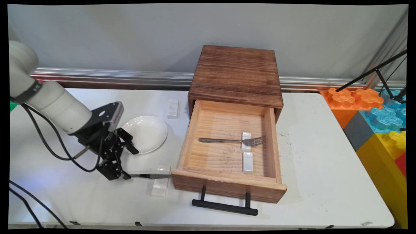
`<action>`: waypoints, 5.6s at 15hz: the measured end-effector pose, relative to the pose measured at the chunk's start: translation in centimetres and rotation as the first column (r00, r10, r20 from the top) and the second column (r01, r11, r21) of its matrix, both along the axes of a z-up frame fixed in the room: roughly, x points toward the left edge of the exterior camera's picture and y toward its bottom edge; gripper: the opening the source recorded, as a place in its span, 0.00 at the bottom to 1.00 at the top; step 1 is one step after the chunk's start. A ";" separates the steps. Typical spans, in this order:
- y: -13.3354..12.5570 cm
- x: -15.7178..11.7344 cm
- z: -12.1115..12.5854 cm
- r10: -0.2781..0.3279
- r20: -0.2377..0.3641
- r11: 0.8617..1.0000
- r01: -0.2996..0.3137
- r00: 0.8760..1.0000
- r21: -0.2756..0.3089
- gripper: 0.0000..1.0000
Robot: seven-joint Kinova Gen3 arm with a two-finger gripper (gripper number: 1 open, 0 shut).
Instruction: Pick up the knife from the right of the white plate, then place the picked object into the drawer
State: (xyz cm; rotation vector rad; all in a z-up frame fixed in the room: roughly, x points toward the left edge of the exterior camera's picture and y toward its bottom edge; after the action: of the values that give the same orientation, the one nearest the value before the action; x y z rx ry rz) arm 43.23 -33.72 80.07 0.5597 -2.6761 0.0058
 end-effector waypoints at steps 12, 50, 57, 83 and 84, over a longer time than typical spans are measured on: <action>-0.5 -1.6 -3.4 -0.017 0.000 1.000 0.017 1.000 -0.011 1.00; -1.7 -1.7 6.6 -0.082 0.003 0.996 0.082 0.997 -0.041 0.00; -4.0 -5.4 9.8 -0.062 -0.007 0.996 0.061 0.998 -0.067 0.00; -11.5 -25.7 9.7 -0.115 -0.095 0.993 0.111 0.989 -0.044 0.00; -11.8 -26.2 9.1 -0.114 -0.094 0.993 0.111 0.989 -0.044 0.00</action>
State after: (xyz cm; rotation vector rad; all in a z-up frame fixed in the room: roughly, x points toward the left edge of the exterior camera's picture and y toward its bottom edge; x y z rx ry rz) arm 17.06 -45.50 89.22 0.3863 -2.6036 -0.0013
